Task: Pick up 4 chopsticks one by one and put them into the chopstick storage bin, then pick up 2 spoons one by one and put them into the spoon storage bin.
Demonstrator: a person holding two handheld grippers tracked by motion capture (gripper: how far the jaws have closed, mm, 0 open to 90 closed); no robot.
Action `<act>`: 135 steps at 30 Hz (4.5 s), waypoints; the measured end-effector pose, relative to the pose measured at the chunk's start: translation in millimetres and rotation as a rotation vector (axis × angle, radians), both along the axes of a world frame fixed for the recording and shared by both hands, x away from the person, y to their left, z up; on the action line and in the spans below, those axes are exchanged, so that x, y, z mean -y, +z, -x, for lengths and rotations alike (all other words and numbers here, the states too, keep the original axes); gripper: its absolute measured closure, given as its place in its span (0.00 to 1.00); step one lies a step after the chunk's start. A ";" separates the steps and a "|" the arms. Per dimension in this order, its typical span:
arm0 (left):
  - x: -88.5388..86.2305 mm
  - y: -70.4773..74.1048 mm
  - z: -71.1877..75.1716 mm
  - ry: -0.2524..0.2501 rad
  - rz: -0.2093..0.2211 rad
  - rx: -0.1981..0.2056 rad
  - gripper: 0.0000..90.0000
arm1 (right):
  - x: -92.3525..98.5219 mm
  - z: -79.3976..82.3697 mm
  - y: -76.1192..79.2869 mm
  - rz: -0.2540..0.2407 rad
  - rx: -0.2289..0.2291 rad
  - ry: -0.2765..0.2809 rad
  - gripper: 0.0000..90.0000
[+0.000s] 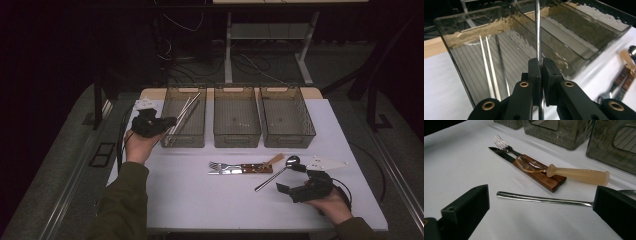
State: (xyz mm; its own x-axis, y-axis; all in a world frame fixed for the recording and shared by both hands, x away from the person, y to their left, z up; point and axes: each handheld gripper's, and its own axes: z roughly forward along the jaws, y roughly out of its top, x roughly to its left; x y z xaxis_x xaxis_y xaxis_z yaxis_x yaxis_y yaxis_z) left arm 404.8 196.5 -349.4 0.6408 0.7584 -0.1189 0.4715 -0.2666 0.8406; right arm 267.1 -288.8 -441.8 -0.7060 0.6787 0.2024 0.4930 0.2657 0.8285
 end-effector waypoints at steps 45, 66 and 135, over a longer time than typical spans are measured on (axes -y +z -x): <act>21.9 -38.0 -74.2 0.148 -0.071 -0.085 0.91 | -0.6 2.1 1.3 -0.016 0.004 0.012 0.01; 20.6 -35.0 -65.3 0.069 -0.036 -0.032 0.52 | -1.0 1.3 0.6 -0.011 0.004 0.012 0.01; 37.7 -87.2 133.1 -0.251 -0.010 0.014 0.00 | 15.1 -8.2 18.3 0.048 -0.013 -0.072 0.48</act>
